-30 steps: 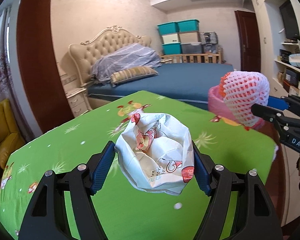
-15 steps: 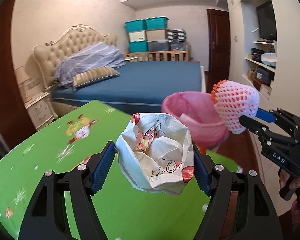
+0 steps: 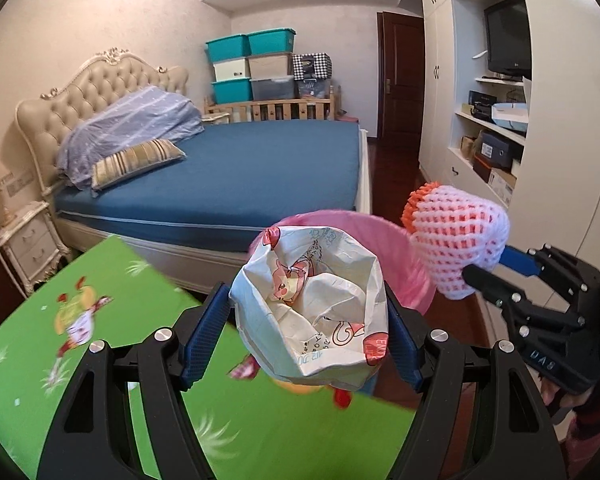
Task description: Collect trash
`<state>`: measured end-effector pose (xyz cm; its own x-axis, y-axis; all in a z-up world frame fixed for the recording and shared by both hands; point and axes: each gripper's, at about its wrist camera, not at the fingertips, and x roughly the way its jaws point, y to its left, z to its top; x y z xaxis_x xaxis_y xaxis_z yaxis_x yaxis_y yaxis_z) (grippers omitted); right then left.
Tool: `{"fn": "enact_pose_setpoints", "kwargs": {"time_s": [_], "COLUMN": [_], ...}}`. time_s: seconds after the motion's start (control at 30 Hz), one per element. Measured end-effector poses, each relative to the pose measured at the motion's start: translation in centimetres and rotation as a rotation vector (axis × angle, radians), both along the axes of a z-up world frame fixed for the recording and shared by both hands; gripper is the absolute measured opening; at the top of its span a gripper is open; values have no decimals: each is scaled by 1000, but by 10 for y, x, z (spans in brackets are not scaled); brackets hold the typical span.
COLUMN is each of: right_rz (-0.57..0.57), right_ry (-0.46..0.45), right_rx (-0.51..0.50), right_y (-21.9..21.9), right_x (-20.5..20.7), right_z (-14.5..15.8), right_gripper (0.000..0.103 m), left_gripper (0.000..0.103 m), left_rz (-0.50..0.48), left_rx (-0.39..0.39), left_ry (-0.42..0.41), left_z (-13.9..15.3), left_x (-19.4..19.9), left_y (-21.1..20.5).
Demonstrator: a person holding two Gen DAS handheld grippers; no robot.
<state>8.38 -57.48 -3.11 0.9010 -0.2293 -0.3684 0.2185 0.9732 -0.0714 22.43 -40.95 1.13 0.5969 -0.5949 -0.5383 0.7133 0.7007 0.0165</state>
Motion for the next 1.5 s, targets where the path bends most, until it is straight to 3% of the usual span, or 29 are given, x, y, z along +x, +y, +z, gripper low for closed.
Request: {"fn": "enact_pose_setpoints", "kwargs": {"time_s": [0.2, 0.67, 0.73, 0.77, 0.8, 0.9, 1.1, 1.17, 1.33, 1.5], "right_rz": [21, 72, 99, 119, 133, 106, 66, 46, -40, -89], "right_ry": [-1, 27, 19, 17, 19, 37, 14, 7, -10, -67], "right_rx": [22, 29, 32, 22, 10, -19, 2, -5, 35, 106], "right_y": [-23, -43, -43, -43, -44, -50, -55, -53, -50, -38], "right_x": [28, 64, 69, 72, 72, 73, 32, 12, -25, -54], "right_z": [3, -9, -11, -13, -16, -23, -16, -7, 23, 49], "right_gripper": [37, 41, 51, 58, 77, 81, 81, 86, 94, 98], "left_gripper": [70, 72, 76, 89, 95, 97, 97, 97, 97, 97], "left_rz": [-3, -1, -5, -6, -12, -4, 20, 34, 116, 113], "left_rx": [-30, -31, -35, -35, -40, -23, -63, -90, -108, -137], "left_ry": [67, 80, 84, 79, 74, 64, 15, -8, -140, -211], "left_z": [8, 17, 17, 16, 17, 17, 25, 31, 54, 60], "left_x": [32, 63, 68, 70, 72, 77, 66, 56, 18, -27], "left_y": [-40, -87, -90, -90, -91, -90, -57, -41, -4, 24]}}
